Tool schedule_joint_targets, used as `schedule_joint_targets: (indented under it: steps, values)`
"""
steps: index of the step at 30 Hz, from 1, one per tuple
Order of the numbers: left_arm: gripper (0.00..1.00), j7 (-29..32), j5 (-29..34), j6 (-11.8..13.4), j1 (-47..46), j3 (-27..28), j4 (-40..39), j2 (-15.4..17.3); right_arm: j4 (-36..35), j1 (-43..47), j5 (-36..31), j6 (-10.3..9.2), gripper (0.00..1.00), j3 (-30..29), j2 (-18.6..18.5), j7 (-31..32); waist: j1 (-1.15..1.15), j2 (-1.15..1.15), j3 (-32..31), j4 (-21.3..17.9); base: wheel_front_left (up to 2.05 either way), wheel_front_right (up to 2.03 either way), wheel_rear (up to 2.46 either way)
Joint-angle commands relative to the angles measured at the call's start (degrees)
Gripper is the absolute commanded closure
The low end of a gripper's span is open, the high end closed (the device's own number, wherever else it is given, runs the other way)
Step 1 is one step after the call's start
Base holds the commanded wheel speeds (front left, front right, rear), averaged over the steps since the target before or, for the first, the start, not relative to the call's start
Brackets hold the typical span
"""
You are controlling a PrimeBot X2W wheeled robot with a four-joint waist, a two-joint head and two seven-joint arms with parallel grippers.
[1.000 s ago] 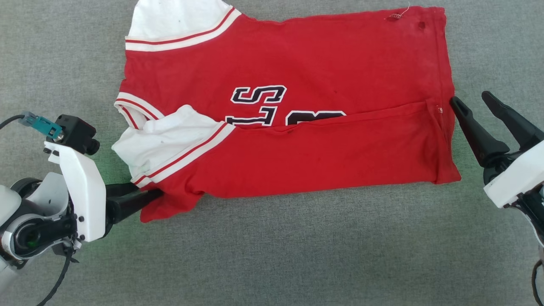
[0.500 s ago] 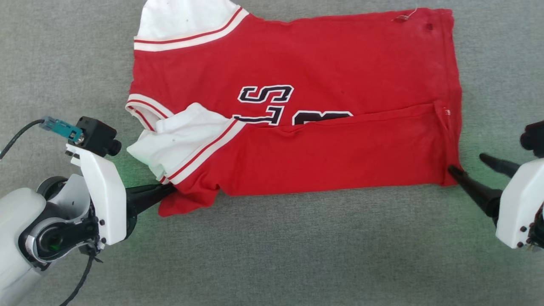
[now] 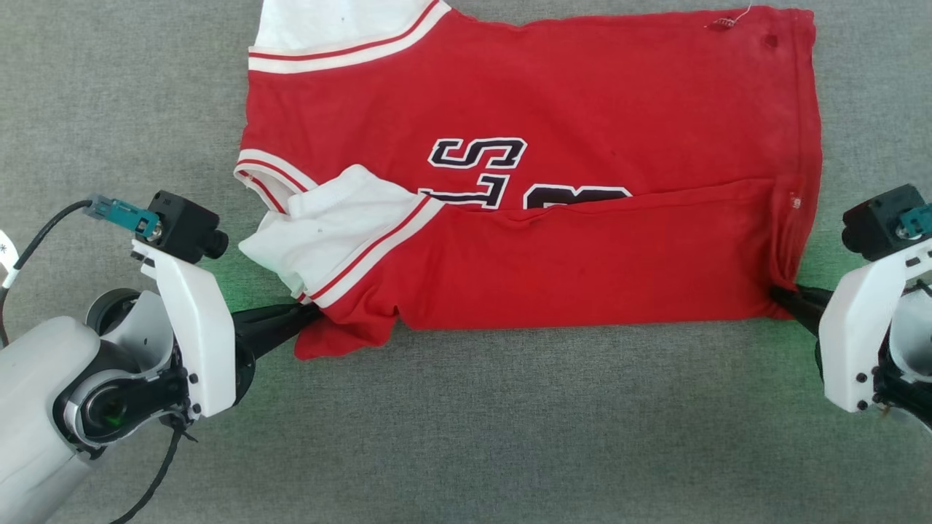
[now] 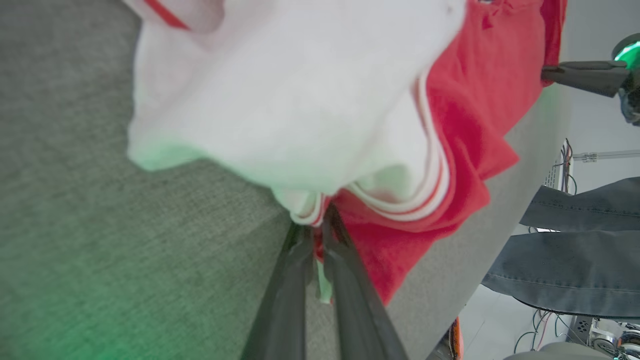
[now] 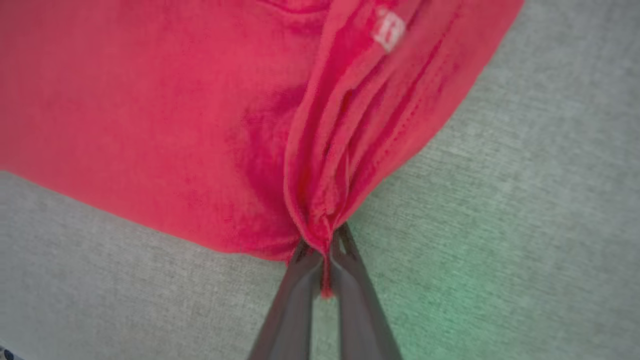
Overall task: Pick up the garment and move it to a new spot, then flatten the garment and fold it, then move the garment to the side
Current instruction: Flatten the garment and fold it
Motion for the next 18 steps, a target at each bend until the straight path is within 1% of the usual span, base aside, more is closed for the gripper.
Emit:
schedule_joint_targets:
  steps: [1, 5, 11, 18]
  values:
    - [1.00, -0.48, 0.30, -0.12, 1.30, -0.59, 0.37, -0.40, 1.07, 1.08, 0.00, -0.03, 1.00, 0.93, 0.77, -0.61, 0.00, 0.00, -0.24, 0.00, 0.00, 0.00, 0.00]
    - [1.00, -1.67, -0.55, -0.52, 2.72, -0.20, -0.55, 0.71, 0.09, 1.21, 0.02, -0.04, 1.00, 0.64, 0.16, -1.62, 0.00, 0.00, -1.01, -0.22, 0.00, 0.00, 0.00]
    - [1.00, -3.75, -2.21, -0.70, 5.92, 0.69, -4.49, 4.10, -2.91, 3.27, -0.21, -0.04, 1.00, -0.46, -2.01, -1.48, 0.00, 0.00, -2.67, 0.05, 0.00, 0.00, 0.00]
    - [1.00, -5.56, -3.81, 0.47, 10.00, 1.06, -11.17, 8.79, -5.23, 7.79, 1.31, -0.04, 1.00, -3.02, -3.84, -0.35, 0.00, 0.00, -4.07, 1.09, 0.00, 0.00, 0.00]
